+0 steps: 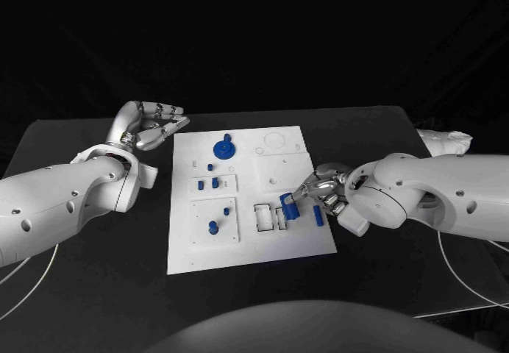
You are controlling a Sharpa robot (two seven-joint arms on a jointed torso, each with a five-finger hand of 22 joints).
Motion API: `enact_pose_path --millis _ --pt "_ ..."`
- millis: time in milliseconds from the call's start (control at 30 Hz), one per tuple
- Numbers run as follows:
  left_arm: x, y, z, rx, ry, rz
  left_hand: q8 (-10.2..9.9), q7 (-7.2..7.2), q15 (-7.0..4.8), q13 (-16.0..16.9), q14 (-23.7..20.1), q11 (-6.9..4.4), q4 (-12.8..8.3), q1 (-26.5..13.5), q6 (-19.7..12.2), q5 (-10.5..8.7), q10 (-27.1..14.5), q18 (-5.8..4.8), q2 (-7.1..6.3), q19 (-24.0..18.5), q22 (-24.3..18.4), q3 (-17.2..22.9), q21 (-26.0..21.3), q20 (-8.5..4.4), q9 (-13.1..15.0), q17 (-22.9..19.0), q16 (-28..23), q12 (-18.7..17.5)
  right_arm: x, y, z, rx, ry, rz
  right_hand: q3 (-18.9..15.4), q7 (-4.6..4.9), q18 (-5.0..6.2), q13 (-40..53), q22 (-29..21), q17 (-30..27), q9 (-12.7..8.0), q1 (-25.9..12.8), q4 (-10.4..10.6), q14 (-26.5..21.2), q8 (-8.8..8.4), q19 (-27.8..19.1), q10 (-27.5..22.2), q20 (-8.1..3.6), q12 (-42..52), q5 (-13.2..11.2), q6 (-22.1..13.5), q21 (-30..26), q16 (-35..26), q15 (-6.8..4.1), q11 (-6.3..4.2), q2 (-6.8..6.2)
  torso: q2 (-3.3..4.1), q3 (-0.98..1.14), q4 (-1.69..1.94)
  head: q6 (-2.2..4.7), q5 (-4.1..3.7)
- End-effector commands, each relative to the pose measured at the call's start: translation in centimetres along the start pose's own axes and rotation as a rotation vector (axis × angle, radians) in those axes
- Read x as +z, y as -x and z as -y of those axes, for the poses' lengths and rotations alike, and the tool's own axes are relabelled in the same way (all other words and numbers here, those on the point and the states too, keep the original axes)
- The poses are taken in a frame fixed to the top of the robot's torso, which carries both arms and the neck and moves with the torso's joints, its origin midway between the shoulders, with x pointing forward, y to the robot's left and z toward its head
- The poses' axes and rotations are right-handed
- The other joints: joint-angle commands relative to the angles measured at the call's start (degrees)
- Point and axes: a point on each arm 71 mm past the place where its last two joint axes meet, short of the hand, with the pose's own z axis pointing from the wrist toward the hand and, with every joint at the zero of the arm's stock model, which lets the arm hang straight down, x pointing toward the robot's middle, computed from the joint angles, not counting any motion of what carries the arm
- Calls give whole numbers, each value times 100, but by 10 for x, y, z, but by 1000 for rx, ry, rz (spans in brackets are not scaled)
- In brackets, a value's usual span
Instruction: Assemble the parts on the task board
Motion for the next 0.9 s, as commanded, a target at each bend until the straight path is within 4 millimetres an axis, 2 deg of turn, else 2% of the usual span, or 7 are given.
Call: enact_pose_path --millis 33,300,900 --pt "1 -2 2 -5 -14 -14 -15 1 -5 1 606 8 -14 4 58 34 44 -43 52 613 1510 -32 14 -5 -4 1509 15 8 -1 -6 -1 30 1 -42 26 -313 -39 1494 1507 1510 11 57 17 607 18 610 600 -37 16 -2 361 26 24 -28 -57 21 -3 2 -4 0 0" --pt "1 -3 2 -6 -15 -16 -15 1 -5 1 606 8 -14 4 58 34 44 -43 52 613 1510 -32 14 -5 -4 1509 15 8 0 -13 -5 42 -3 -71 26 -316 -39 1494 1507 1510 8 57 16 607 16 610 600 -39 16 -9 370 26 24 -29 -59 19 -3 -4 1 0 -12" --pt "1 -2 2 -5 -17 -14 -16 -3 -9 1 606 4 -15 12 69 35 57 -43 79 613 1510 -72 14 -8 -5 1509 15 8 8 -28 -15 33 -17 -126 25 -317 -39 1494 1507 1510 5 52 20 607 13 610 600 -40 16 -17 381 26 24 -31 -61 19 4 0 0 0 -17"
